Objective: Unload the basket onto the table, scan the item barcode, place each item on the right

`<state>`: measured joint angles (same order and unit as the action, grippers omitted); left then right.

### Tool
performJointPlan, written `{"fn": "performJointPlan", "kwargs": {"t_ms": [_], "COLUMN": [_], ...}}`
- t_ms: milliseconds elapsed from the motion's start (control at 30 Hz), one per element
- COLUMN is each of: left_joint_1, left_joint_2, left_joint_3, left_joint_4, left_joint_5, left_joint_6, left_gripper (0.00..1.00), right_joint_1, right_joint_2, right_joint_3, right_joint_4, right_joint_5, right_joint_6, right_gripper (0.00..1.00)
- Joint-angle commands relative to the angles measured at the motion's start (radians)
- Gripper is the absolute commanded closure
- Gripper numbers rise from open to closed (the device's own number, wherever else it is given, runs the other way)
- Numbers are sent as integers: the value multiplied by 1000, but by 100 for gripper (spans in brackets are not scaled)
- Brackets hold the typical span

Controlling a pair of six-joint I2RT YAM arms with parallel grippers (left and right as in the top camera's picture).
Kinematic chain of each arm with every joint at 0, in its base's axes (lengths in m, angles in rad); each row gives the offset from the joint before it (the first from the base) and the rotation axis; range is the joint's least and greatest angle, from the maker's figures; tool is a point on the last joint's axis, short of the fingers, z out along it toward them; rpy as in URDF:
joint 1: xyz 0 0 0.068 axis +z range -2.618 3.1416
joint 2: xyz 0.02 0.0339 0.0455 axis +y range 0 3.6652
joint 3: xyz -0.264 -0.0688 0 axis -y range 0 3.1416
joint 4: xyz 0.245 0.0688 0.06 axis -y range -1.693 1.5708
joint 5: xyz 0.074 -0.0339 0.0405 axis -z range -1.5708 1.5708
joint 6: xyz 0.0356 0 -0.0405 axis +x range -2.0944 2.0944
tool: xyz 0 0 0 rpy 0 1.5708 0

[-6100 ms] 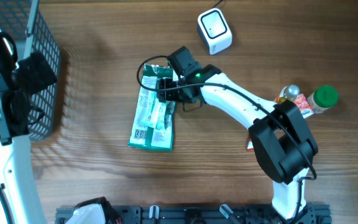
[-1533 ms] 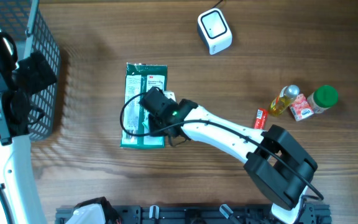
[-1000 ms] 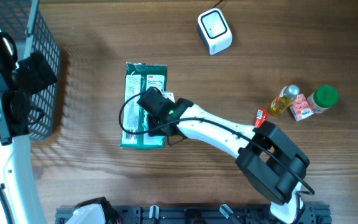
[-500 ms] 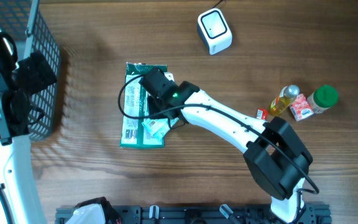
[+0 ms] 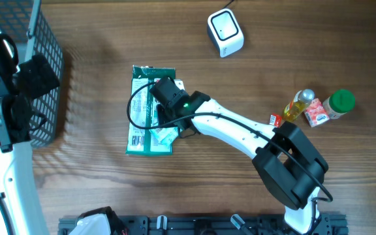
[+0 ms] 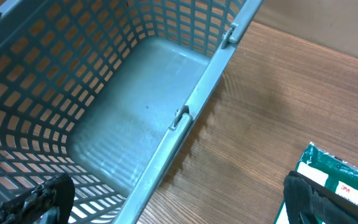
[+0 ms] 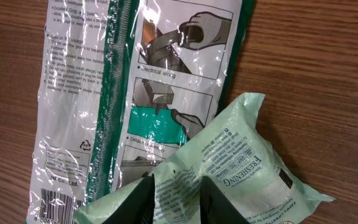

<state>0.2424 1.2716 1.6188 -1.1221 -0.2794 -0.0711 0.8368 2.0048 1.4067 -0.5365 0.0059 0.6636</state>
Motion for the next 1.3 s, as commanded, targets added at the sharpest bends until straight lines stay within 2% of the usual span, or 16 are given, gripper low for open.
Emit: {"fn": "performJointPlan", "kwargs": {"t_ms": [0,133,433,500,600,633,700,800,867,1000,1100,1267], "left_joint_1": [4,4,4,4,4,4,4,4,4,4,4,4], "left_joint_2": [-2,-2,-2,-2,-2,-2,-2,-2,-2,-2,-2,-2], "left_joint_3": [3,3,3,3,3,3,3,3,3,3,3,3], "left_joint_4": [3,3,3,3,3,3,3,3,3,3,3,3], "left_joint_5": [2,2,2,2,2,2,2,2,2,2,2,2], "left_joint_6": [12,12,12,12,11,12,12,12,12,12,11,12], "left_gripper": [0,0,0,0,0,0,0,0,0,0,0,0], "right_joint_1": [3,10,68,69,69,69,69,65,62,63,64,70], "right_joint_2": [7,-36,-11,-10,19,34,49,40,14,-64,-64,-43], "right_joint_3": [-8,24,-10,-10,-12,-12,-12,-6,22,48,30,-61], "right_joint_4": [5,2,-16,-13,-13,-3,8,68,51,-33,-108,-41], "right_joint_5": [4,-163,-65,-56,37,38,35,39,29,-66,-93,-93], "right_joint_6": [-8,-3,29,28,28,28,27,-69,-115,-113,-27,-24], "right_gripper": [77,73,73,77,75,72,71,64,64,64,66,67]}}
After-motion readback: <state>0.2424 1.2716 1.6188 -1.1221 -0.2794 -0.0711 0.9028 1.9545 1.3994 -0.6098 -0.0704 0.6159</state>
